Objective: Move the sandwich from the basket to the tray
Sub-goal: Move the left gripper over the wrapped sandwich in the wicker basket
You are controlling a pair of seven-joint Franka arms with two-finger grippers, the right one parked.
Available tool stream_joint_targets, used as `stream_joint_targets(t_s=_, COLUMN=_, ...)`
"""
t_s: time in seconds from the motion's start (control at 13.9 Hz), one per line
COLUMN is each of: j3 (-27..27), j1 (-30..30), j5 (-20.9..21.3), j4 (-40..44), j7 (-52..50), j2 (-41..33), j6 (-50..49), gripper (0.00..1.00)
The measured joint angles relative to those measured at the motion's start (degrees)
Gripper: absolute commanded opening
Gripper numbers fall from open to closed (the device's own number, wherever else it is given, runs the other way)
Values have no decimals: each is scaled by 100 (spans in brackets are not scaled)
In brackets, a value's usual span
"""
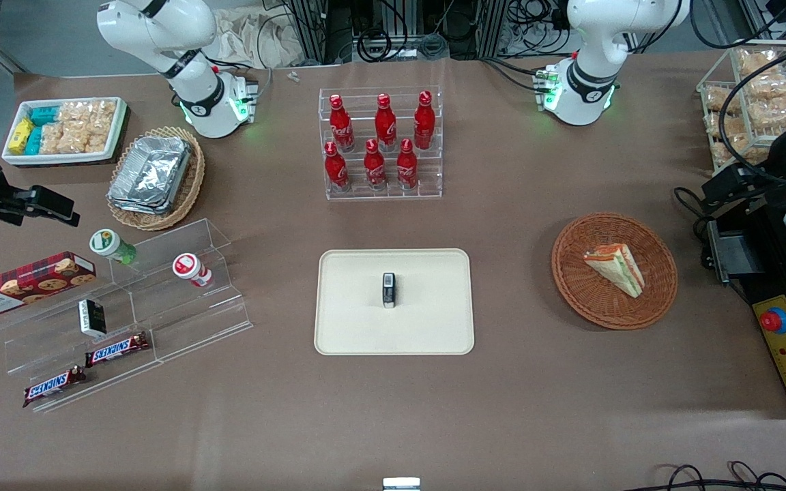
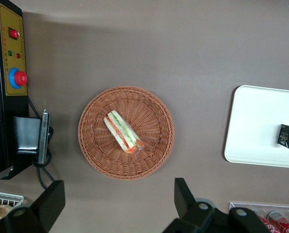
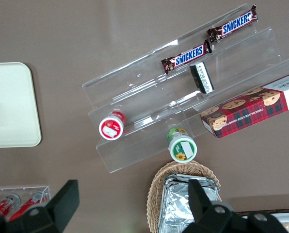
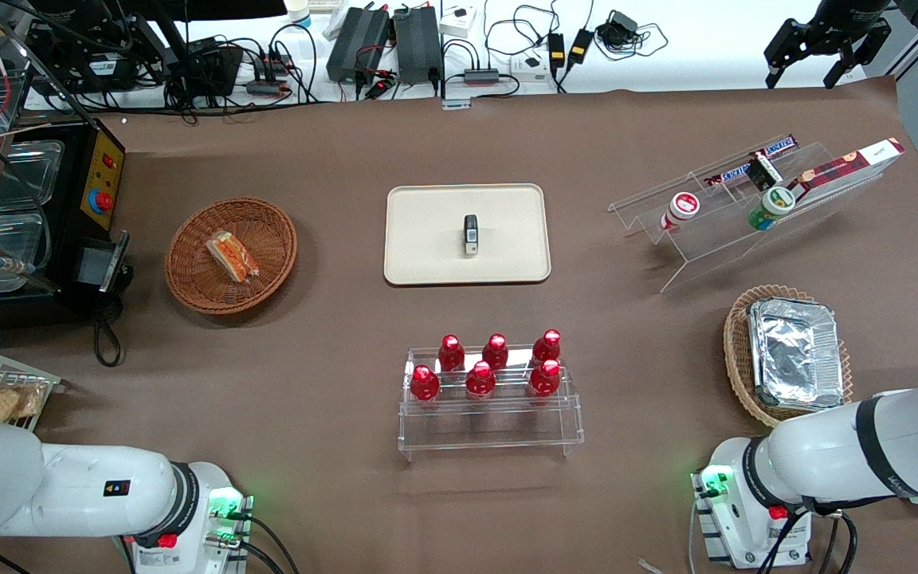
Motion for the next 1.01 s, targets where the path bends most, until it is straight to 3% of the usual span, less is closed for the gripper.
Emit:
stream_joint_targets(t_s=0.65, j3=2, j1=-4, j5=27, j4=-4, j7=-75, j2=16, j6=-27, gripper=100)
stream_joint_targets(t_s=1.01, j3=34, j1=22, j5=24, j4=-126, j7=-2108, j2=95, j6=-34, gripper=100)
